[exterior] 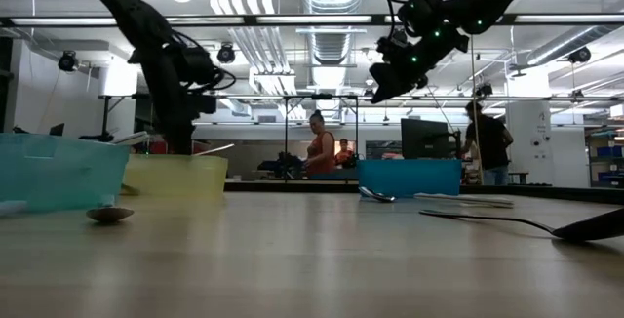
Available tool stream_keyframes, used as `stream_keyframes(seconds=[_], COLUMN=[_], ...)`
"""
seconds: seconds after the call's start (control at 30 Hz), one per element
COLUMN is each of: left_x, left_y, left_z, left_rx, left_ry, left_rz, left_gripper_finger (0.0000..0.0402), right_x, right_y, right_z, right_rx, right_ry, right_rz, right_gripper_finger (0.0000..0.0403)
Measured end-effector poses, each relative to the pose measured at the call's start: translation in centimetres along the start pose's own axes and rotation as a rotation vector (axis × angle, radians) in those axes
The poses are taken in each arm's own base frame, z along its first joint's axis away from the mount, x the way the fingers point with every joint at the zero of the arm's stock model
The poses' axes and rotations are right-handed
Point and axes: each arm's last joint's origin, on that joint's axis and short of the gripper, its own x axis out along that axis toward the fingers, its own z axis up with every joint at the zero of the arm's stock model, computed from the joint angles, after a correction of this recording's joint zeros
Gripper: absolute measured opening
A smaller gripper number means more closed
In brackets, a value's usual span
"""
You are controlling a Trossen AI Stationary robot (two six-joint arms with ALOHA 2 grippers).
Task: Sort silverware by color (type)
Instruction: Put the black spoon into the yellow bin
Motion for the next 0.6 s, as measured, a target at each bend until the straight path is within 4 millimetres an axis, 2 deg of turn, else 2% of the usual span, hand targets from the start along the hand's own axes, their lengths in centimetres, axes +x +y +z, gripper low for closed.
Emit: stream_keyframes(seconds=[0.4,0.6], left_x=[-3.5,-3.2], left_y=[0.2,0.3], left_z=[1.1,1.2], left_rx=[0.048,0.086], left_ry=[0.183,0.210], left_rz=[-0.076,-0.100], left_gripper_finger=[0.0003,0.0002], right_x=[0.0,0.0], right_y=[-0.6,-0.6], right_z=[-0.2,-0.2], right_rx=[0.008,0.015], right_ry=[0.012,0.012], right_rz=[-0.015,-0.014], right_gripper_finger=[0.0013,0.0013])
